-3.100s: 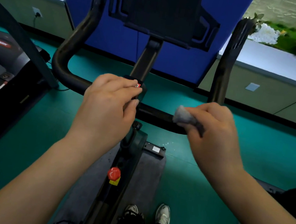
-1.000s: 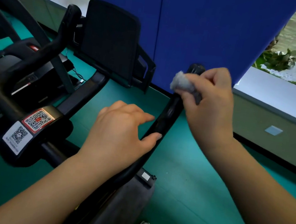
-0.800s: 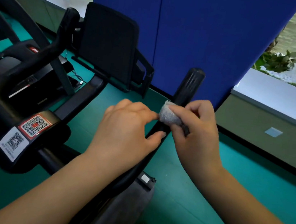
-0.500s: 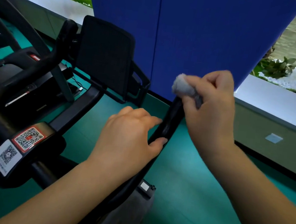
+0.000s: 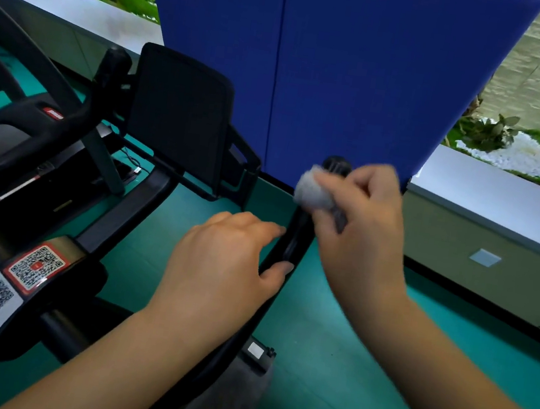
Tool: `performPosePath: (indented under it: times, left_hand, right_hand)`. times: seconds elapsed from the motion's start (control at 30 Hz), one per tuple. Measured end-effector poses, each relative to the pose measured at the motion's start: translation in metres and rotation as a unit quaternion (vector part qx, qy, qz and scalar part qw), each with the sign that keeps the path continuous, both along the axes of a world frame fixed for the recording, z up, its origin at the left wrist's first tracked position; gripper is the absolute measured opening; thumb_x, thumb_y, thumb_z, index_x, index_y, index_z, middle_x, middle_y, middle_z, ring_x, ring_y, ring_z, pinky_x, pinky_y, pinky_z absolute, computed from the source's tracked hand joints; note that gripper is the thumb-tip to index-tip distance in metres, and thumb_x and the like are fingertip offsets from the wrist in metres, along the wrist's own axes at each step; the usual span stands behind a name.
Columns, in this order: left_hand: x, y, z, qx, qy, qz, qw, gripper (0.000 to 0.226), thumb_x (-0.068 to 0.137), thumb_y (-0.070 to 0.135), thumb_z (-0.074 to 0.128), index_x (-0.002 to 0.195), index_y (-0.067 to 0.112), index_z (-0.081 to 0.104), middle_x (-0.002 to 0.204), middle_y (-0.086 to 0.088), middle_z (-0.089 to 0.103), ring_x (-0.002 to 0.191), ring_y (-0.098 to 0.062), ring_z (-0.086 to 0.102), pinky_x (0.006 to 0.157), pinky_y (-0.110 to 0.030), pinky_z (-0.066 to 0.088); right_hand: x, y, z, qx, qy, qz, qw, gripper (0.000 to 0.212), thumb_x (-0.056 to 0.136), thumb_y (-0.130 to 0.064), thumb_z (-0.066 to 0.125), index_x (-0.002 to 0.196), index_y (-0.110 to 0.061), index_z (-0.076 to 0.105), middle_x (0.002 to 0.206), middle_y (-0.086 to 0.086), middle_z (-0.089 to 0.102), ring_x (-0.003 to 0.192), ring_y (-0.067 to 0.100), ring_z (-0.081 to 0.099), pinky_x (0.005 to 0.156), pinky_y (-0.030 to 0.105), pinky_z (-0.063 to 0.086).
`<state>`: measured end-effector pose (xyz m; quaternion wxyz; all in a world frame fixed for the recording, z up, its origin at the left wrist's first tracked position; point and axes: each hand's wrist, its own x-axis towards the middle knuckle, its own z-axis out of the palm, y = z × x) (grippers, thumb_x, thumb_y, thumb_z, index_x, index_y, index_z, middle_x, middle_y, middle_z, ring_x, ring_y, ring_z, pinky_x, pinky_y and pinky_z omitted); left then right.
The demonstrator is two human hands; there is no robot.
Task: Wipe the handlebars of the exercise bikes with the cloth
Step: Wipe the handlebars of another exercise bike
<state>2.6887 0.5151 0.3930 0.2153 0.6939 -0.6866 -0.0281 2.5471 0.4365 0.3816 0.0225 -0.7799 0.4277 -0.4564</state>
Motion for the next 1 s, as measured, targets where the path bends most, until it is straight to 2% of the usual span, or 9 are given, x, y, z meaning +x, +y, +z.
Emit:
performPosePath:
  times: [0.2, 0.27, 0.33, 0.4, 0.53, 0.57, 0.7, 0.83, 1.0]
  left_hand:
    - [0.003, -0.001, -0.003, -0.013, -0.006, 0.004, 1.000, 0.042, 0.075, 0.048, 0.071, 0.112, 0.028, 0.069, 0.094, 0.011, 0.069, 0.086, -0.017, 0.062, 0.068, -0.033, 0.053]
    - [0.002, -0.001, -0.001, -0.020, -0.003, 0.001, 1.000, 0.042, 0.076, 0.046, 0.072, 0.114, 0.028, 0.067, 0.094, 0.011, 0.068, 0.087, -0.018, 0.062, 0.070, -0.034, 0.053]
    - [-0.001, -0.001, 0.001, -0.022, 0.004, -0.003, 1.000, 0.045, 0.078, 0.044, 0.070, 0.120, 0.030, 0.063, 0.099, 0.013, 0.067, 0.087, -0.015, 0.059, 0.070, -0.030, 0.049]
    - [-0.005, -0.002, 0.003, -0.025, 0.007, -0.009, 1.000, 0.051, 0.079, 0.043, 0.069, 0.128, 0.033, 0.057, 0.104, 0.016, 0.063, 0.085, -0.012, 0.056, 0.069, -0.024, 0.042]
    - [-0.011, -0.008, 0.006, -0.043, 0.012, -0.017, 0.999, 0.059, 0.076, 0.036, 0.074, 0.131, 0.031, 0.054, 0.109, 0.016, 0.059, 0.080, -0.010, 0.055, 0.063, -0.021, 0.036]
    - [-0.011, -0.010, 0.006, -0.043, 0.014, -0.020, 0.999, 0.059, 0.077, 0.035, 0.074, 0.132, 0.031, 0.054, 0.111, 0.016, 0.058, 0.081, -0.010, 0.055, 0.063, -0.021, 0.036]
    - [-0.012, -0.014, 0.007, -0.040, 0.016, -0.026, 0.999, 0.058, 0.079, 0.036, 0.072, 0.134, 0.032, 0.052, 0.118, 0.018, 0.055, 0.085, -0.007, 0.054, 0.065, -0.019, 0.037]
    - [-0.013, -0.018, 0.006, -0.047, 0.017, -0.026, 0.998, 0.058, 0.078, 0.035, 0.072, 0.133, 0.030, 0.053, 0.117, 0.016, 0.056, 0.084, -0.011, 0.057, 0.066, -0.023, 0.041]
    - [-0.013, -0.020, 0.003, -0.047, 0.011, -0.024, 0.999, 0.059, 0.079, 0.035, 0.070, 0.134, 0.029, 0.052, 0.115, 0.017, 0.057, 0.079, -0.004, 0.047, 0.064, -0.021, 0.040]
  right_hand:
    - [0.001, -0.011, 0.009, 0.015, -0.015, -0.005, 1.000, 0.017, 0.085, -0.014, 0.067, 0.101, -0.012, 0.072, 0.090, 0.005, 0.042, 0.083, 0.022, 0.046, 0.071, 0.033, 0.043]
    - [0.004, -0.032, 0.031, 0.058, -0.042, -0.028, 0.997, 0.010, 0.087, -0.021, 0.065, 0.094, -0.016, 0.071, 0.091, 0.002, 0.040, 0.083, 0.016, 0.045, 0.074, 0.023, 0.041]
    - [0.002, -0.048, 0.044, 0.146, -0.041, -0.020, 0.988, 0.012, 0.089, -0.024, 0.062, 0.077, -0.021, 0.065, 0.085, 0.001, 0.040, 0.071, 0.004, 0.041, 0.063, 0.008, 0.034]
    - [-0.006, -0.051, 0.044, 0.187, -0.041, -0.004, 0.982, 0.025, 0.090, -0.024, 0.059, 0.067, -0.018, 0.055, 0.071, 0.002, 0.041, 0.056, 0.007, 0.037, 0.050, 0.013, 0.030]
    - [-0.012, -0.019, 0.022, 0.216, -0.173, -0.023, 0.961, 0.013, 0.090, -0.024, 0.061, 0.083, -0.035, 0.058, 0.091, -0.002, 0.056, 0.075, -0.011, 0.051, 0.066, 0.001, 0.034]
    - [-0.010, -0.010, 0.014, 0.223, -0.211, -0.017, 0.952, 0.014, 0.090, -0.024, 0.062, 0.086, -0.038, 0.059, 0.095, 0.000, 0.059, 0.080, -0.009, 0.054, 0.071, 0.003, 0.038]
    - [-0.002, -0.011, 0.002, 0.284, -0.362, 0.022, 0.887, 0.016, 0.092, -0.022, 0.057, 0.102, -0.030, 0.066, 0.102, 0.001, 0.069, 0.096, 0.015, 0.066, 0.088, 0.040, 0.054]
    - [0.003, -0.028, 0.003, 0.329, -0.462, 0.039, 0.823, 0.017, 0.098, -0.020, 0.051, 0.103, -0.020, 0.067, 0.095, 0.003, 0.071, 0.090, 0.018, 0.068, 0.085, 0.042, 0.056]
    - [0.008, 0.014, -0.025, 0.415, -0.476, 0.053, 0.773, 0.019, 0.098, -0.017, 0.049, 0.094, -0.021, 0.067, 0.094, 0.006, 0.073, 0.089, 0.023, 0.068, 0.084, 0.043, 0.054]
